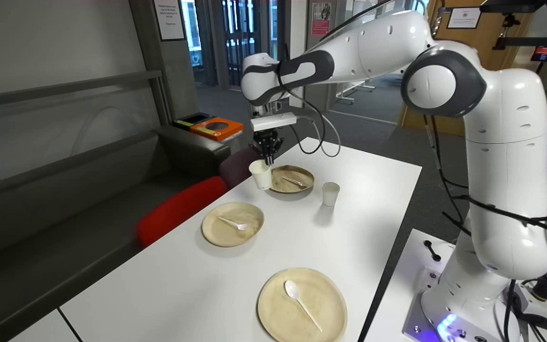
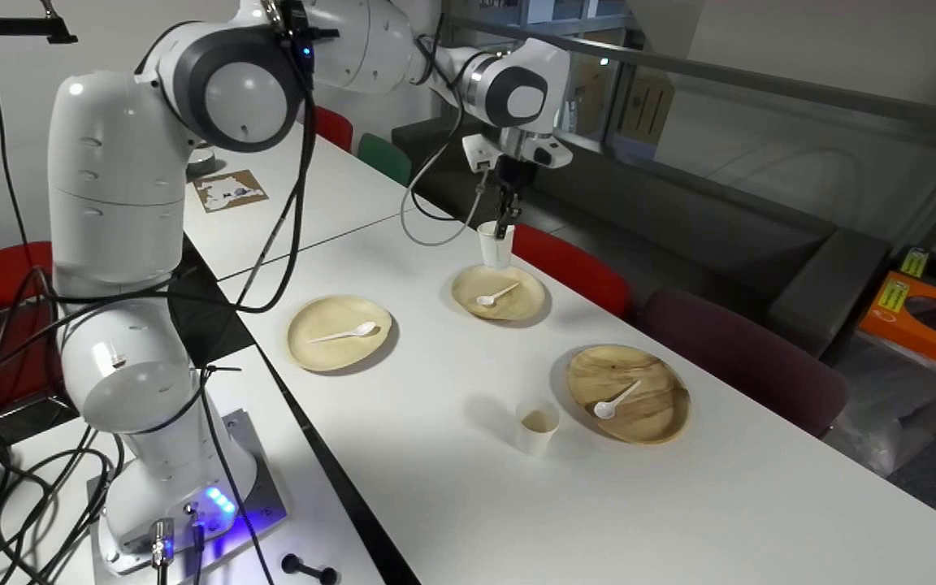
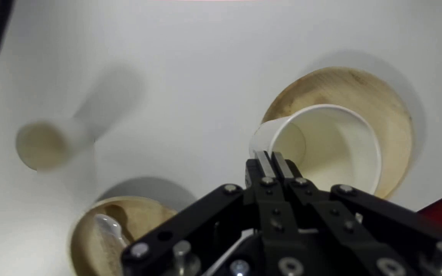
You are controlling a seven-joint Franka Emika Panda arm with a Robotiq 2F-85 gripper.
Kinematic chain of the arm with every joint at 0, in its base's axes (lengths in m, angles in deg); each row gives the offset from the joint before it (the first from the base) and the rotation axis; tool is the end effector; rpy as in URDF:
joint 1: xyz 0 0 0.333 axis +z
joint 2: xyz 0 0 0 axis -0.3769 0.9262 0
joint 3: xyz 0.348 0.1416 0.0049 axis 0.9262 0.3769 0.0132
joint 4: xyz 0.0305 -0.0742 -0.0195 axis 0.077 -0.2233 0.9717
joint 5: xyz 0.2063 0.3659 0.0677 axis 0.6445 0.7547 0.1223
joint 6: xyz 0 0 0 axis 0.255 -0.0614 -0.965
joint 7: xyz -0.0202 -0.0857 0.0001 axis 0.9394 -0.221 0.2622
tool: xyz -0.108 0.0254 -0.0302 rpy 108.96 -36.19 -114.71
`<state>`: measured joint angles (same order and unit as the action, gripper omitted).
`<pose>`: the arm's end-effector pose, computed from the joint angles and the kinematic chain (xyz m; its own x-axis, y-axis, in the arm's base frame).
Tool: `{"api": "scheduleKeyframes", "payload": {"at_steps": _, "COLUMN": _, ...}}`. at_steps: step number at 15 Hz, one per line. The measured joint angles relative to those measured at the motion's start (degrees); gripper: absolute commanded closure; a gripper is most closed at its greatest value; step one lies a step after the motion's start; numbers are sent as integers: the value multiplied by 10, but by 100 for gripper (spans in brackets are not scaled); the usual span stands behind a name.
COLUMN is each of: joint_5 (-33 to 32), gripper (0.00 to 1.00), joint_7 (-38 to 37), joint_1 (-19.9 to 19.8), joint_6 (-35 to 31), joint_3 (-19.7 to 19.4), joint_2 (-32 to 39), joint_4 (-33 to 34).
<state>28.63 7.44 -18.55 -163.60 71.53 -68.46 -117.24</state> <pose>0.7014 -0.0017 0.4637 0.8366 -0.5303 -0.1372 -0.5288 -0.8472 0.0506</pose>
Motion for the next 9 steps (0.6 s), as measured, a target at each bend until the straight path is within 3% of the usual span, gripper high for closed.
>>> {"api": "scheduleKeyframes", "payload": {"at_steps": 5, "joint_5": 14, "gripper": 99, "joint_7": -58, "joint_1": -35, "joint_6": -13, "joint_3": -26, "joint_2": -107, "joint_4": -135}}
{"api": "scheduleKeyframes", "payload": {"at_steps": 9, "joint_5": 26, "gripper": 99, "joint_7": -104, "joint_1": -60, "joint_6": -69, "joint_3": -34, "joint_2": -151, "joint_4": -235}}
